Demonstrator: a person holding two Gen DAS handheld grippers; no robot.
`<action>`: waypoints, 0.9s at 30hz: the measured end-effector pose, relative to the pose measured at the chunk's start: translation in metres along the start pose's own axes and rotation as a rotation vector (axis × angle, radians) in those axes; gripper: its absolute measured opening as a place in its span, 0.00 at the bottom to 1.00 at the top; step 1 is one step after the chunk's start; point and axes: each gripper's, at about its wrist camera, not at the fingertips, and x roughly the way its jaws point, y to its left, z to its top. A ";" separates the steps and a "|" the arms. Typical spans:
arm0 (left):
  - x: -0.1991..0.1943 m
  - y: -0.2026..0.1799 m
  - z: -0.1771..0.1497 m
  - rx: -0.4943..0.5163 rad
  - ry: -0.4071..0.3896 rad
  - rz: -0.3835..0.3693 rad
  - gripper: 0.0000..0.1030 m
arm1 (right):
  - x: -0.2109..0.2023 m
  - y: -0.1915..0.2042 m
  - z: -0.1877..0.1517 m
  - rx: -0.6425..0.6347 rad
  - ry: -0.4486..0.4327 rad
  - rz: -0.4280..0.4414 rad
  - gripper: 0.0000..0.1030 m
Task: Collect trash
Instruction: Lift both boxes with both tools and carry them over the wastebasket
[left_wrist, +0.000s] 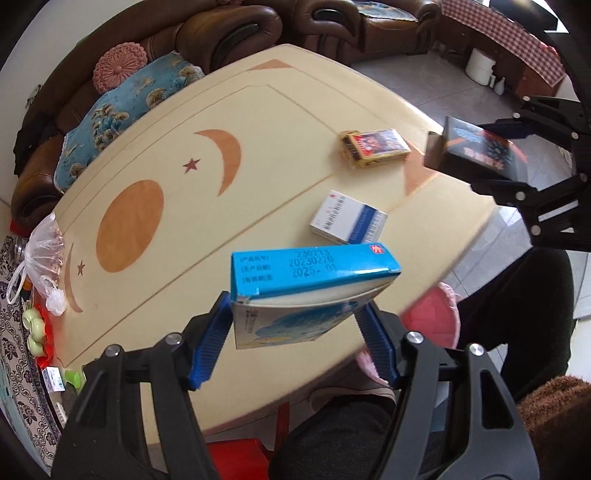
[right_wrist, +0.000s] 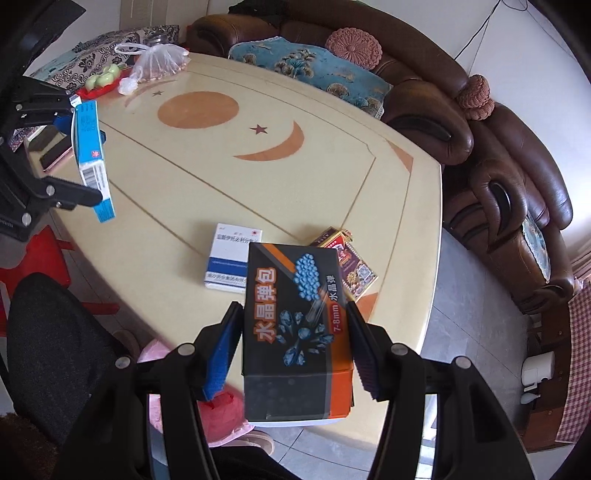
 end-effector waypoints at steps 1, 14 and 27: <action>-0.004 -0.006 -0.003 0.004 -0.008 -0.006 0.65 | -0.004 0.003 -0.003 -0.002 -0.003 -0.001 0.53; -0.014 -0.075 -0.049 0.040 -0.009 -0.068 0.65 | -0.051 0.039 -0.065 -0.007 -0.004 0.021 0.53; 0.006 -0.111 -0.077 0.055 0.017 -0.140 0.65 | -0.048 0.059 -0.104 0.010 0.027 0.061 0.53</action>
